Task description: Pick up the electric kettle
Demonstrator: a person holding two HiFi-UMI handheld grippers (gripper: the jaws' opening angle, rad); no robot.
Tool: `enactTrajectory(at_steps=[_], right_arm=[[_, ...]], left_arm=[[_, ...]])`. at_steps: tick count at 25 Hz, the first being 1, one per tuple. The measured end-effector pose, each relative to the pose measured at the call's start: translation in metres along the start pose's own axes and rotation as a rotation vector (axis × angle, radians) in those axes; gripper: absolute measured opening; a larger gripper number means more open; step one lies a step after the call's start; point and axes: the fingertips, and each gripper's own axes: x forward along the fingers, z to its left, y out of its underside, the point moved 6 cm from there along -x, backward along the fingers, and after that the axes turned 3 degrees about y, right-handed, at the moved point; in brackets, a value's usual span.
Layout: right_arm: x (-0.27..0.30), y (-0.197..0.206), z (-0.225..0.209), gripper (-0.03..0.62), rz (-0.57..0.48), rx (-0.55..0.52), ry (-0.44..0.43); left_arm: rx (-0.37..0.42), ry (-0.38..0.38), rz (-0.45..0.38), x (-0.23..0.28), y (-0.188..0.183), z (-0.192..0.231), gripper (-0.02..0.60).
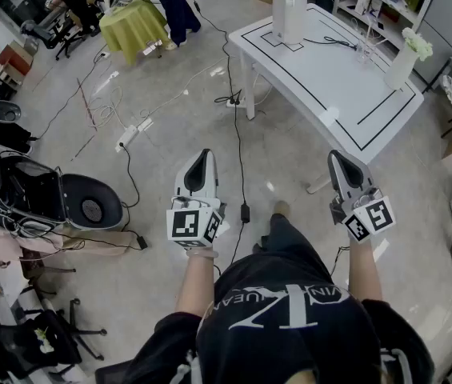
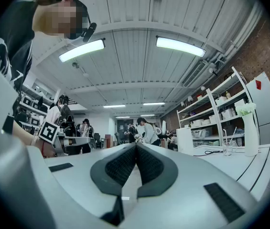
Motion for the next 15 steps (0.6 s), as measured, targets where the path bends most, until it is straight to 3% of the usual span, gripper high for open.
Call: enactTrajectory(at_steps=[10, 15], right_arm=[[0.004, 0.004, 0.007, -0.002, 0.009, -0.007, -0.003], [0.007, 0.004, 0.005, -0.002, 0.028, -0.015, -0.013]], left_arm=[[-0.009, 0.002, 0.0, -0.002, 0.002, 0.007, 0.011], [-0.063, -0.003, -0.015, 0.003, -0.001, 0.013, 0.011]])
